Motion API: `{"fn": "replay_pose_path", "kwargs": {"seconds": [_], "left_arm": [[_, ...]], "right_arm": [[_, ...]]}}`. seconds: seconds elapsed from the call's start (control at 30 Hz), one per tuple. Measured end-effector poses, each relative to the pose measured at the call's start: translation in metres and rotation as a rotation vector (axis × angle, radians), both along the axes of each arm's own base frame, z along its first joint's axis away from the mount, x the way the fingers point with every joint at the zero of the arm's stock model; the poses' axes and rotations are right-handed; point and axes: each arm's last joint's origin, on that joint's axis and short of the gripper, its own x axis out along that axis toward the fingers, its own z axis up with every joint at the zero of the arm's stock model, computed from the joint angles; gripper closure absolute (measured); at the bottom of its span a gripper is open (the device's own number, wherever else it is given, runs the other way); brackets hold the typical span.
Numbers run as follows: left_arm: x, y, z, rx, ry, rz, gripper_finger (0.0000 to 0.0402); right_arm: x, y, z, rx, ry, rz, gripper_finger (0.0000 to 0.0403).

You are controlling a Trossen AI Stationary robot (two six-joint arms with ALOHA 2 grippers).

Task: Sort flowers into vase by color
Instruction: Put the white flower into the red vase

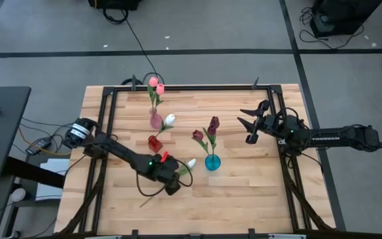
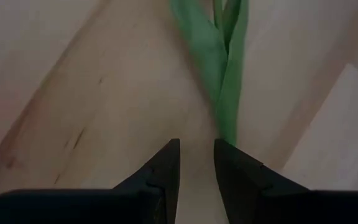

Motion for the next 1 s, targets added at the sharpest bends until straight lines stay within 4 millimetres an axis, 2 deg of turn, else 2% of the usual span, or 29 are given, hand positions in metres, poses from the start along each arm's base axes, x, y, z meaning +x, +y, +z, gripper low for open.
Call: {"fn": "replay_pose_path", "kwargs": {"seconds": [0.47,0.77,1.0], "left_arm": [[-0.004,0.001,0.003,-0.035,0.060,-0.016,0.0299],[0.012,-0.005,0.032,-0.025,0.013,-0.048,0.0298],[0.018,0.001,0.021,-0.038,0.034,-0.006,0.0298]], "right_arm": [[0.000,0.000,0.000,0.000,0.001,0.000,0.0234],[0.000,0.000,0.000,0.001,0.001,0.000,0.0234],[0.000,0.000,0.000,0.000,0.001,0.000,0.0234]]}}
